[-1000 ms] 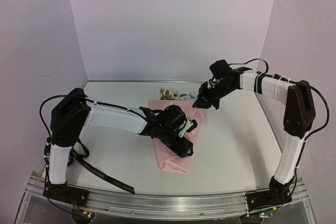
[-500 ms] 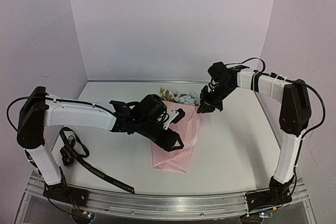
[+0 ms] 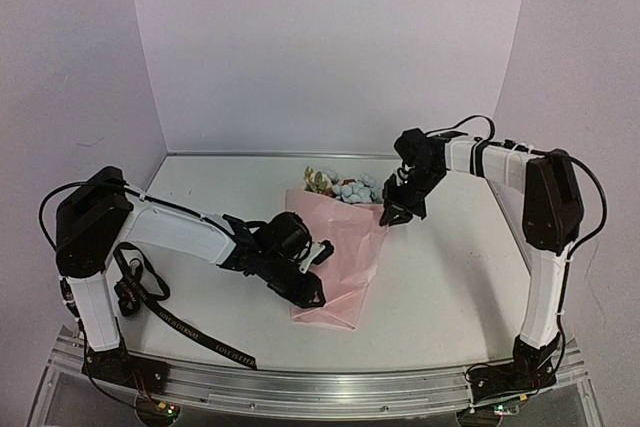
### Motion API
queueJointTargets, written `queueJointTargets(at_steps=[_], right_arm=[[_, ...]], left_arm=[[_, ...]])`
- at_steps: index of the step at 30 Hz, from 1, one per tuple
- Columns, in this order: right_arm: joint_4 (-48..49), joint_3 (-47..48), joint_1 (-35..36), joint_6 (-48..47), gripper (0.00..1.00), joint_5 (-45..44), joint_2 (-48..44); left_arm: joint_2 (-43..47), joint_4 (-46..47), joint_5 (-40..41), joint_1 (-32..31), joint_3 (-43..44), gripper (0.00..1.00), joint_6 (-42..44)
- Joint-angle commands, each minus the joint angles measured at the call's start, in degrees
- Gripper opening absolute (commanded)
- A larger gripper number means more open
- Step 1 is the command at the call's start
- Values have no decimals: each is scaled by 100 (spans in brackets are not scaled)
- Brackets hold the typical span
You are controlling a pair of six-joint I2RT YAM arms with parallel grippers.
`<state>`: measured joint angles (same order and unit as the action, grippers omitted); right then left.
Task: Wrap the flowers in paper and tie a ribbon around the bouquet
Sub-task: Fold the 2/3-folded wrapping paper at the center of the board, then press the fold line on the folded bouquet.
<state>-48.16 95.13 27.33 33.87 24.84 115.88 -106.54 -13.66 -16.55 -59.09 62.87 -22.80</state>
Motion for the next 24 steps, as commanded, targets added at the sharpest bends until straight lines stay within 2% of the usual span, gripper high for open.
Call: queueJointTargets(at_steps=[1, 5, 8, 15, 24], right_arm=[[-253, 232, -32, -47, 12, -57, -165], [-275, -217, 12, 21, 36, 43, -637], [-176, -724, 154, -24, 45, 131, -1054], [914, -2061, 670, 511, 52, 330, -1580], [1849, -2807, 1093, 1008, 51, -5, -1418]], left_arm=[[-192, 432, -147, 3, 4, 33, -114], [-276, 503, -223, 3, 79, 33, -128], [-293, 565, -289, 3, 64, 33, -128], [-277, 583, -355, 3, 45, 33, -110], [-238, 677, -421, 3, -3, 33, -153]])
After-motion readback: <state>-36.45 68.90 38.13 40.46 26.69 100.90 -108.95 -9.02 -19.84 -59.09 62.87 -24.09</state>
